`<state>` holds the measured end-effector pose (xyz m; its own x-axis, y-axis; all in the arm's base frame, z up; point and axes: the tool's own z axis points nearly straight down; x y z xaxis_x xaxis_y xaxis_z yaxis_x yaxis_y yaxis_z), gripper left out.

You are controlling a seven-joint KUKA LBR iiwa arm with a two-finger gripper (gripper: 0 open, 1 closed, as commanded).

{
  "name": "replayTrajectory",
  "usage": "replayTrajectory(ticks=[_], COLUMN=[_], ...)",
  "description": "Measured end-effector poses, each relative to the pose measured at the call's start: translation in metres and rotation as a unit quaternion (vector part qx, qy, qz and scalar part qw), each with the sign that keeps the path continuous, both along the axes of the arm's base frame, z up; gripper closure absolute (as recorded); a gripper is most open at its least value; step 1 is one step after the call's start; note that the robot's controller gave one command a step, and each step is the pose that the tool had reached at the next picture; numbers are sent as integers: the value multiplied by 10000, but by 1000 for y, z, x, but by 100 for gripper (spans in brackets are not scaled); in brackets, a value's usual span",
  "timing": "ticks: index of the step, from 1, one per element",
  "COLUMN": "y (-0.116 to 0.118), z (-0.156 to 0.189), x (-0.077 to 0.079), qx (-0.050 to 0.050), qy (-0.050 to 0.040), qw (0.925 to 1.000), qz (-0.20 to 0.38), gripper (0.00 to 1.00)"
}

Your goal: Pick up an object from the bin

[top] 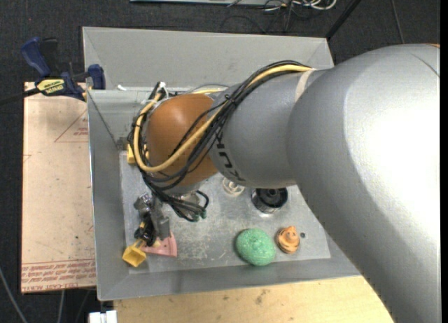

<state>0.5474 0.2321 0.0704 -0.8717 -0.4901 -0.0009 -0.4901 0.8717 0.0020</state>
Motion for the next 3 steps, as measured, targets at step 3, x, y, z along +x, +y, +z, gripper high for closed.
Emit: replayTrajectory(ticks=[3], y=[-20], z=[67], x=[23], qx=[20], qy=[-71], qw=[10000], qz=[58], gripper=[100])
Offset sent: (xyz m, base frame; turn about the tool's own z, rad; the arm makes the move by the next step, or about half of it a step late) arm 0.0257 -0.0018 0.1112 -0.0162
